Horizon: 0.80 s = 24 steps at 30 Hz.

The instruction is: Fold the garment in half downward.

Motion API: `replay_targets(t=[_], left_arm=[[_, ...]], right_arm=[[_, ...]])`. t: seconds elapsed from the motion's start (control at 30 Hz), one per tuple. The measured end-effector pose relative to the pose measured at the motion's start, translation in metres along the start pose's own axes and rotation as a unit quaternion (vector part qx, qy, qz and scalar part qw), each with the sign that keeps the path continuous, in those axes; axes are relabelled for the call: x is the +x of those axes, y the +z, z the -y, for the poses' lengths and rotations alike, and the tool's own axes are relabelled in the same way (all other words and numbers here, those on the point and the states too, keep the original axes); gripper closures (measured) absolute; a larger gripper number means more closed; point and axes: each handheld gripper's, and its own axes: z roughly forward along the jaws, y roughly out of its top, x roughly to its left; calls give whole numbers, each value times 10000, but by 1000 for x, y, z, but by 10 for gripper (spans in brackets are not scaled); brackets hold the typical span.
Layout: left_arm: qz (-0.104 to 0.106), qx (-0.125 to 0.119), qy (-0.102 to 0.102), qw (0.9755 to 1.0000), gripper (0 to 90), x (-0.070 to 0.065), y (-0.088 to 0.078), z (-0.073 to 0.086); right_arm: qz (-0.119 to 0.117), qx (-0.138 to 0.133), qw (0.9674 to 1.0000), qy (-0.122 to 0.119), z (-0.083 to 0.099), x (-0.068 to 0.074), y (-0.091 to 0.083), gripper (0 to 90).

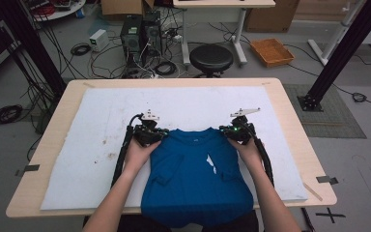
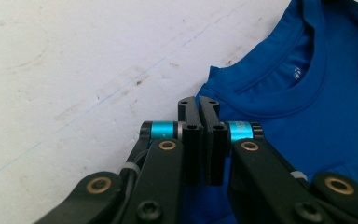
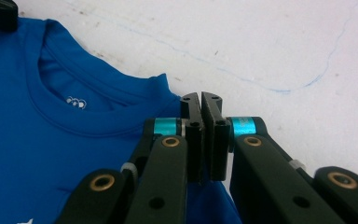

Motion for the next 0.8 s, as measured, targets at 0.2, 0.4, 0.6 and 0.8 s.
replay_targets(t=[0.2, 0.4, 0.6, 0.8], left_arm=[[10, -73, 73, 9999, 879, -5, -8, -3], [62, -227, 85, 9997, 879, -11, -20, -5], [123, -317, 153, 9993, 878, -16, -29, -4], [114, -344, 260, 9990, 878, -22, -39, -2]], right_arm=[[8, -108, 9999, -90, -2, 4, -9, 884], [-47, -251, 9996, -98, -4, 10, -19, 884], [-164, -384, 9990, -162, -5, 18, -30, 884], [-257, -481, 9980, -325, -4, 29, -40, 883]])
